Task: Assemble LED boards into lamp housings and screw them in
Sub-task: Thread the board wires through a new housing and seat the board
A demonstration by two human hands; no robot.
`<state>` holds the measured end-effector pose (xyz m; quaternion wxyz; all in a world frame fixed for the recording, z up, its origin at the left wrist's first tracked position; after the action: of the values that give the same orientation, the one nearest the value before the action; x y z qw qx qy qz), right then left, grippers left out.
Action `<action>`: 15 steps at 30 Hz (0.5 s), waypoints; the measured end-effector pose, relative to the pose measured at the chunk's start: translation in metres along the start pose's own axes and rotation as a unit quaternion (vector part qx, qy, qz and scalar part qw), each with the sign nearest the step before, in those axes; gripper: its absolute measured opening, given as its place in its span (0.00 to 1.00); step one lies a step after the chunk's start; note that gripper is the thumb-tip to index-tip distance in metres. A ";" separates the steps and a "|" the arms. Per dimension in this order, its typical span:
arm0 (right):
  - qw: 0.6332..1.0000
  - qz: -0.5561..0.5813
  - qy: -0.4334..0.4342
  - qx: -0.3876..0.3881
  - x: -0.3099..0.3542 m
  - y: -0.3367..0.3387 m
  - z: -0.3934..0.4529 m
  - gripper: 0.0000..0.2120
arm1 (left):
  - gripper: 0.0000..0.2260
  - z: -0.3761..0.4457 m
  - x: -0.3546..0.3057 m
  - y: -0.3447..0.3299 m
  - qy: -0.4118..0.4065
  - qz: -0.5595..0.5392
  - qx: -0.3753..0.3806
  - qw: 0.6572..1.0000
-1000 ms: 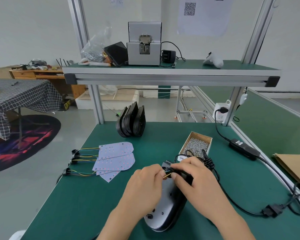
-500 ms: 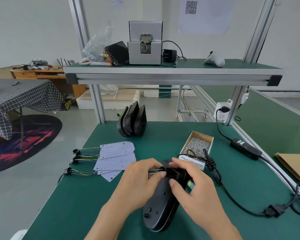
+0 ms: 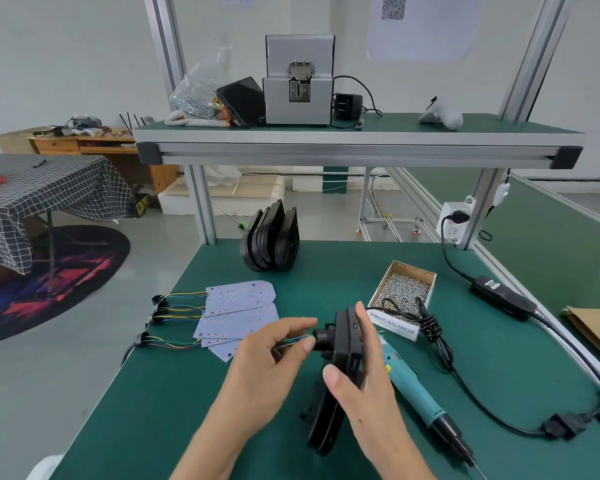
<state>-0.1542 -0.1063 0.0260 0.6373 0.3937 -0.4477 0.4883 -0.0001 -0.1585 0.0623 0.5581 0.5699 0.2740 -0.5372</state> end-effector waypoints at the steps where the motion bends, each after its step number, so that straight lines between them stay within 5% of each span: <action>1: 1.000 -0.009 0.013 -0.014 0.004 0.000 0.000 0.46 | 0.10 -0.001 -0.001 0.001 -0.003 -0.004 -0.004 1.000; 15: 0.972 -0.146 0.176 -0.058 0.083 0.003 0.001 0.56 | 0.17 -0.001 -0.032 0.003 0.019 -0.242 0.006 0.970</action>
<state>-0.1472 -0.0839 0.1054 0.7925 0.3251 -0.2933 0.4245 -0.0053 -0.1487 0.0925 0.4029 0.5000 0.4107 -0.6473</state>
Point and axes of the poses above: each hand's wrist, its own z-axis towards the middle knuckle, its own y-axis out of the back of the hand, x = y × z, the point moved 9 cm from there along z, towards the middle knuckle, and after that the axes turned 1 degree about -z, right-handed, at the moved point
